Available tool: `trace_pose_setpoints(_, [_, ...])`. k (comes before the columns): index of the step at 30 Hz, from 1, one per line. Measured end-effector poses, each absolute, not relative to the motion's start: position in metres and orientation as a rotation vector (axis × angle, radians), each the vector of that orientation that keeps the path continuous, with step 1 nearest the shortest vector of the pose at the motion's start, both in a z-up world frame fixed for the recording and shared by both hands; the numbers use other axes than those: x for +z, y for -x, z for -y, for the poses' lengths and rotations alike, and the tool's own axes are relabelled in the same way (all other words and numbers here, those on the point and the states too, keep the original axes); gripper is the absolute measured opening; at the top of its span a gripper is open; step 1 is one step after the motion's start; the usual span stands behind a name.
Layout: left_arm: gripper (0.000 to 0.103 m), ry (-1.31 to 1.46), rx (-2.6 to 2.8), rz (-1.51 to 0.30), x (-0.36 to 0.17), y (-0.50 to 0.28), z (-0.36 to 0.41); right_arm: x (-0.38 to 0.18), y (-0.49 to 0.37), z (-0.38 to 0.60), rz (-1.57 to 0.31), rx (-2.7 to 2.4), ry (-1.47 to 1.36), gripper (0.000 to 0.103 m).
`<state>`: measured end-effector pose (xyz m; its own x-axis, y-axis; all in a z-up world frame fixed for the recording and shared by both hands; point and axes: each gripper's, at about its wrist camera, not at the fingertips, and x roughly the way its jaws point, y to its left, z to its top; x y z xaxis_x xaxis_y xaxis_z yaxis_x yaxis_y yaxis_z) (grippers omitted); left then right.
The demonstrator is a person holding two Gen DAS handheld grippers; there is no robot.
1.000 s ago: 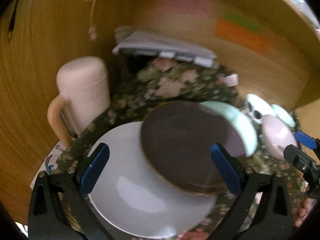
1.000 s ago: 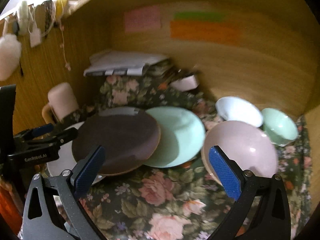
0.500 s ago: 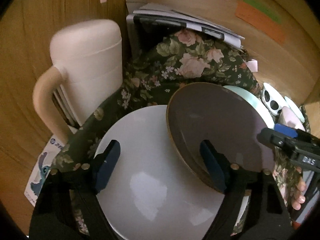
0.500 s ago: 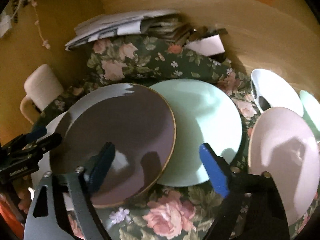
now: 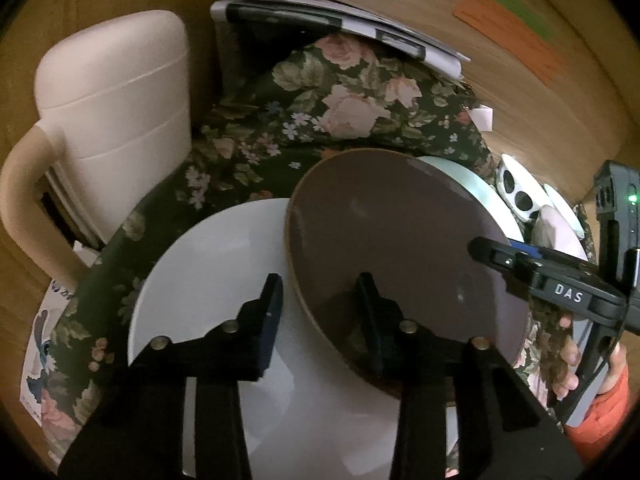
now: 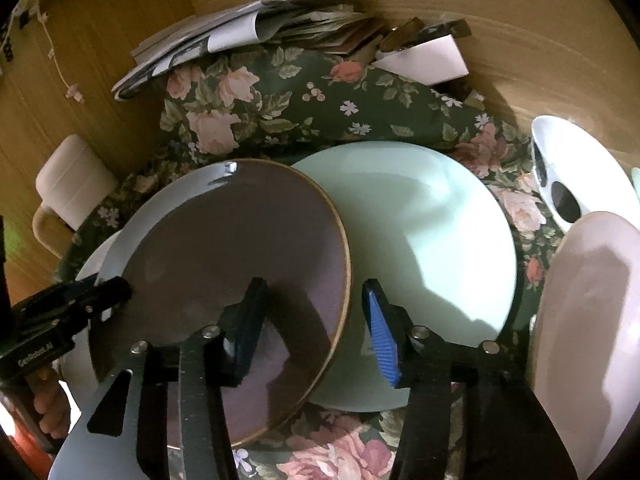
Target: Organize plates and bowls
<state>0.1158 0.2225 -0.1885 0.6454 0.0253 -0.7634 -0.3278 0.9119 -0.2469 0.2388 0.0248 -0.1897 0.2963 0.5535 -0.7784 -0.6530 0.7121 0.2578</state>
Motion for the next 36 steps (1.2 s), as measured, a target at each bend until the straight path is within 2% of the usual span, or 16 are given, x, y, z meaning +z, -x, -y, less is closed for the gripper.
trace_pose_setpoints(3, [0.034,0.383,0.191,-0.852,-0.189,-0.118,-0.219,-0.192,-0.240,-0.027,-0.992,0.831,0.099,0.039])
trace_pose_setpoints(22, [0.035,0.360,0.202,-0.817,-0.169,-0.113,-0.210,-0.170,-0.224,-0.011,-0.943,0.844,0.103,0.038])
trace_pose_setpoints(36, [0.035,0.306,0.157,-0.774,-0.143,-0.095,-0.174,-0.149,-0.200,0.034,-0.889,0.814,0.075,0.038])
